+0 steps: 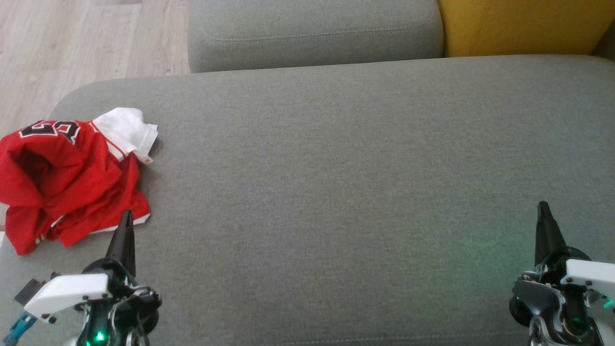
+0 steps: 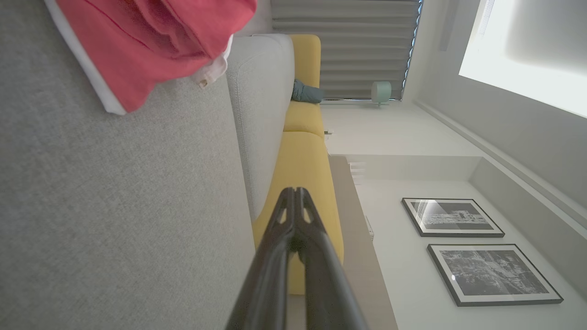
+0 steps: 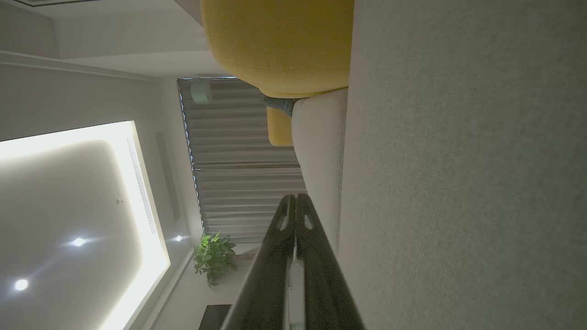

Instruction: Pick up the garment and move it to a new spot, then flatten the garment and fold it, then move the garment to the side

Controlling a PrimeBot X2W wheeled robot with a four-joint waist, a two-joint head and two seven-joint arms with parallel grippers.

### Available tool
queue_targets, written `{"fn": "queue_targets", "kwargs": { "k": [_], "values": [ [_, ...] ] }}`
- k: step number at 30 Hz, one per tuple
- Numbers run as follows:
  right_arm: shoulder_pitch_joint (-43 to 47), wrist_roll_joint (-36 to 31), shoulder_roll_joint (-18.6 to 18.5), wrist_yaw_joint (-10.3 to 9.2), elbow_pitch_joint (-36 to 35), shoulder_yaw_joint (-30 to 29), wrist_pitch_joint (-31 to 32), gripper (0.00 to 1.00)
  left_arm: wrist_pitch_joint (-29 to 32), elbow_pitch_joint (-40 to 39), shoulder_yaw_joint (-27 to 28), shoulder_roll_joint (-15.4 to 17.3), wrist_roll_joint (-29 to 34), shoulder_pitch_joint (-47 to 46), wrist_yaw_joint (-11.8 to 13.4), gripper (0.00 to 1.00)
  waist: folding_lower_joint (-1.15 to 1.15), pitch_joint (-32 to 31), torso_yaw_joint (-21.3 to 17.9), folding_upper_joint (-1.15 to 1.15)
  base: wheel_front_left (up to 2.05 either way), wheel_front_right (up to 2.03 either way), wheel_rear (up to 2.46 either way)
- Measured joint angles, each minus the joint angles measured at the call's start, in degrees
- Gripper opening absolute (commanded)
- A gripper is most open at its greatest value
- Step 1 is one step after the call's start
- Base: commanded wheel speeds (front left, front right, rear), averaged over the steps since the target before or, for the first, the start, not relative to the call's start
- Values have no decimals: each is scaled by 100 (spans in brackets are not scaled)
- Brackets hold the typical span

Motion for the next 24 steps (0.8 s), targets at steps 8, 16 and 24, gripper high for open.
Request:
{"fn": "queue_targets", "kwargs": {
  "k": [8,16,24],
  "values": [
    [0,0,0,0,0,0,0,0,0,0,0,0,0,0,0,0,0,0,0,0,0,0,0],
    [326,0,42,0,371,26,-13,100,-18,402,-38,-73,1,396,12,100,0,0,0,0,0,0,0],
    [308,-88,40,0,297,156,-110,100,-145,311,-152,-69,36,365,12,100,0,-7,-5,0,0,0,0]
  ]
}}
